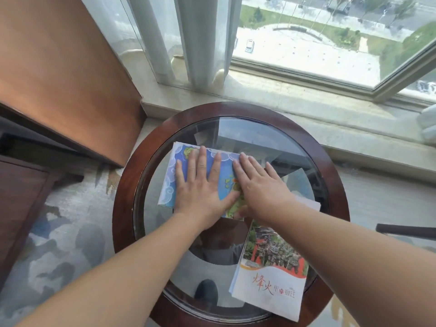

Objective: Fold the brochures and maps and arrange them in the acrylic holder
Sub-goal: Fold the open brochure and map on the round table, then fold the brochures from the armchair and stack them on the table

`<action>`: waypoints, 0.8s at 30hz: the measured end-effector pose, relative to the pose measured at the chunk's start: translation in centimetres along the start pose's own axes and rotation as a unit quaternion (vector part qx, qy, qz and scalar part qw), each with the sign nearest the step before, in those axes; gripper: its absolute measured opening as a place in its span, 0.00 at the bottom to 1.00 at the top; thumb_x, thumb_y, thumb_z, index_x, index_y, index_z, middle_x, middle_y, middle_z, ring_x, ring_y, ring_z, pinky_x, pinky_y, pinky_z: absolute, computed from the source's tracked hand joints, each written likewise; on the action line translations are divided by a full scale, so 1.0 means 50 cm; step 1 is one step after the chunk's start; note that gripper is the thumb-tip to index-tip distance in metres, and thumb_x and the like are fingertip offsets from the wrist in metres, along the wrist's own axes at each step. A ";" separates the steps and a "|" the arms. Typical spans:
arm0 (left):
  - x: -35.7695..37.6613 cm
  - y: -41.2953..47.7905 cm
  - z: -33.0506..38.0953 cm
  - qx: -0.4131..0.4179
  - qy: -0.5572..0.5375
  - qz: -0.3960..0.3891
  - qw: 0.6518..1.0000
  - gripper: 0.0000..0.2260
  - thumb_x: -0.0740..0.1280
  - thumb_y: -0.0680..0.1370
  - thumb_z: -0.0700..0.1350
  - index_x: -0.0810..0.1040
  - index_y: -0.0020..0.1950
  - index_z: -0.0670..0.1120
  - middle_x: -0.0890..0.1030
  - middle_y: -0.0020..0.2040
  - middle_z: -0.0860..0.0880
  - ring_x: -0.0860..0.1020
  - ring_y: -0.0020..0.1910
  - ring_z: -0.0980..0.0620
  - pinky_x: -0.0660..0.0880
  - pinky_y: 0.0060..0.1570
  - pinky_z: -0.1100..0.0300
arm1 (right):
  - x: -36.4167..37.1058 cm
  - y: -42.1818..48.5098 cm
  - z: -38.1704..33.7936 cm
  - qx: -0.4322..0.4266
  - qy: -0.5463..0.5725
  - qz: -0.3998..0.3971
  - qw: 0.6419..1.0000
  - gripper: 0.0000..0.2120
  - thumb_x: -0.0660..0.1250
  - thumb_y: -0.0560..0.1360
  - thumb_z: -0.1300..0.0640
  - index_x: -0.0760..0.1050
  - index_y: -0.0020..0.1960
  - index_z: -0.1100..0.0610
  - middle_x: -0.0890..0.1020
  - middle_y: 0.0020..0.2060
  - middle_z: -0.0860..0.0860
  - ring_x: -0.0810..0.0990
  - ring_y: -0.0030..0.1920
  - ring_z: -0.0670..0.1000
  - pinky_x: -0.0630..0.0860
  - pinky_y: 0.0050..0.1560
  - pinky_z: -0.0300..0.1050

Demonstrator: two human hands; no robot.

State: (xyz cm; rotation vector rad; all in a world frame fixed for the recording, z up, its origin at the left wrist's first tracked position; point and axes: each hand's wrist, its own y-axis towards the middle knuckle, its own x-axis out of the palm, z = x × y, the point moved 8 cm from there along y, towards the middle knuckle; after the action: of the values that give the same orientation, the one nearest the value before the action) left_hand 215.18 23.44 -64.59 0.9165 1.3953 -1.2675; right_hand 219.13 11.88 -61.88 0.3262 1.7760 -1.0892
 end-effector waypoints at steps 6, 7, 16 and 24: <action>-0.005 -0.024 -0.011 -0.011 0.023 -0.067 0.997 0.40 0.36 0.72 0.73 0.35 0.78 0.53 0.37 0.79 0.43 0.34 0.77 0.43 0.36 0.73 0.39 | -0.008 0.001 -0.004 0.007 -0.010 -0.008 1.000 0.57 0.68 0.70 0.33 0.34 0.79 0.55 0.36 0.79 0.52 0.36 0.79 0.52 0.38 0.76 0.57; -0.015 -0.020 -0.006 -0.011 0.019 -0.084 0.996 0.40 0.39 0.73 0.72 0.37 0.78 0.52 0.38 0.79 0.44 0.35 0.77 0.43 0.37 0.73 0.39 | -0.016 -0.005 -0.008 0.016 -0.012 0.003 1.000 0.54 0.67 0.72 0.34 0.35 0.79 0.56 0.37 0.79 0.52 0.37 0.79 0.53 0.38 0.76 0.57; -0.239 -0.106 0.113 0.061 -0.102 -0.064 0.991 0.20 0.59 0.79 0.54 0.70 0.69 0.47 0.71 0.69 0.47 0.69 0.67 0.44 0.65 0.64 0.48 | -0.147 -0.307 0.048 0.116 0.193 0.159 0.961 0.20 0.63 0.77 0.51 0.71 0.67 0.56 0.74 0.64 0.53 0.70 0.67 0.55 0.69 0.66 0.52; -0.441 -0.231 0.447 0.272 -0.092 -0.045 0.957 0.16 0.58 0.79 0.53 0.73 0.63 0.48 0.73 0.63 0.48 0.72 0.60 0.46 0.71 0.57 0.50 | -0.202 -0.700 0.236 0.328 0.226 0.175 0.900 0.18 0.58 0.78 0.52 0.71 0.67 0.55 0.76 0.64 0.54 0.73 0.64 0.57 0.72 0.62 0.54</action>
State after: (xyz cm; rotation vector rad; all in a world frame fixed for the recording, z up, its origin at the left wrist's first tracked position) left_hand 212.82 1.50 -39.44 1.0725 0.9603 -1.8061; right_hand 208.65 -14.57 -36.27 1.3522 1.5826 -1.3903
